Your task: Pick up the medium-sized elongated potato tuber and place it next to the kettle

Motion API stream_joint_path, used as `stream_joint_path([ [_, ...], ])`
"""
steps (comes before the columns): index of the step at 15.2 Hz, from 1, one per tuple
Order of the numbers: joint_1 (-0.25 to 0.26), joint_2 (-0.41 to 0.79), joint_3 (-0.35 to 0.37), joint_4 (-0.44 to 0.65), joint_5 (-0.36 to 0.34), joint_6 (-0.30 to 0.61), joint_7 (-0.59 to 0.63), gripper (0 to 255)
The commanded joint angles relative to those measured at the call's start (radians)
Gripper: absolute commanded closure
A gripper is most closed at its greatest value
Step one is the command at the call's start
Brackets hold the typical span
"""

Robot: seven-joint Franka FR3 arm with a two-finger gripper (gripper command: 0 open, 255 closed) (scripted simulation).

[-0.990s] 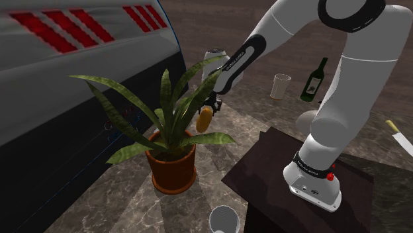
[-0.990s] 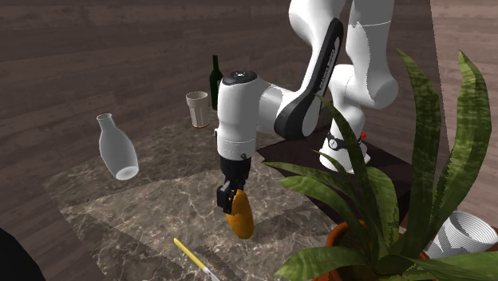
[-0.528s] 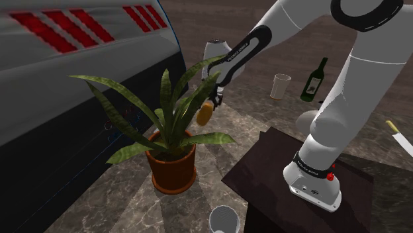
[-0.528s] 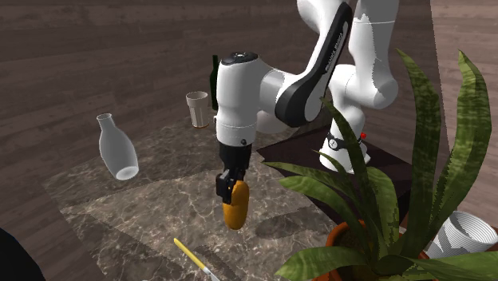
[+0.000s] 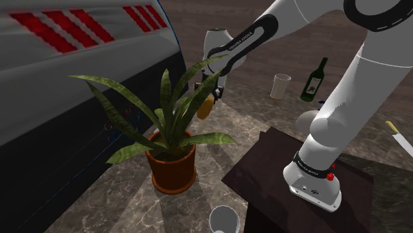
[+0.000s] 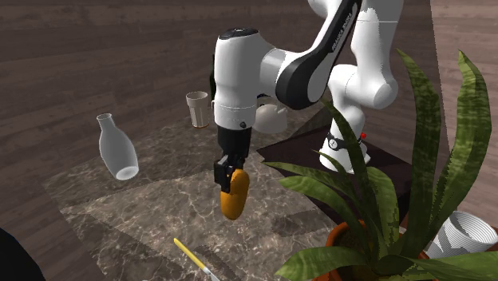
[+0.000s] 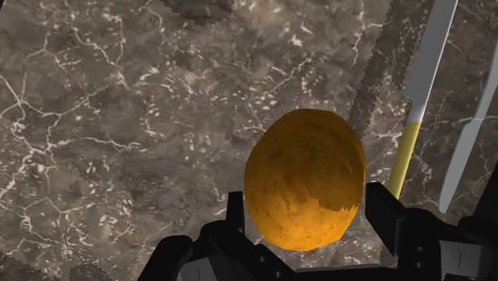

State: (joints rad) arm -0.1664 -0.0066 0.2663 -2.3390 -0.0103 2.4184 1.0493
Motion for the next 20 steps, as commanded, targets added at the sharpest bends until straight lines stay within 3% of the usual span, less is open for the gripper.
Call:
stream_joint_path([
  [1, 0.0, -0.019, 0.0, 0.012, 0.008, -0.03, -0.005, 255],
  [18, 0.001, -0.134, -0.008, 0.132, 0.044, -0.262, -0.033, 255],
  [20, -0.007, -0.164, -0.022, 0.108, 0.052, -0.268, -0.059, 255],
])
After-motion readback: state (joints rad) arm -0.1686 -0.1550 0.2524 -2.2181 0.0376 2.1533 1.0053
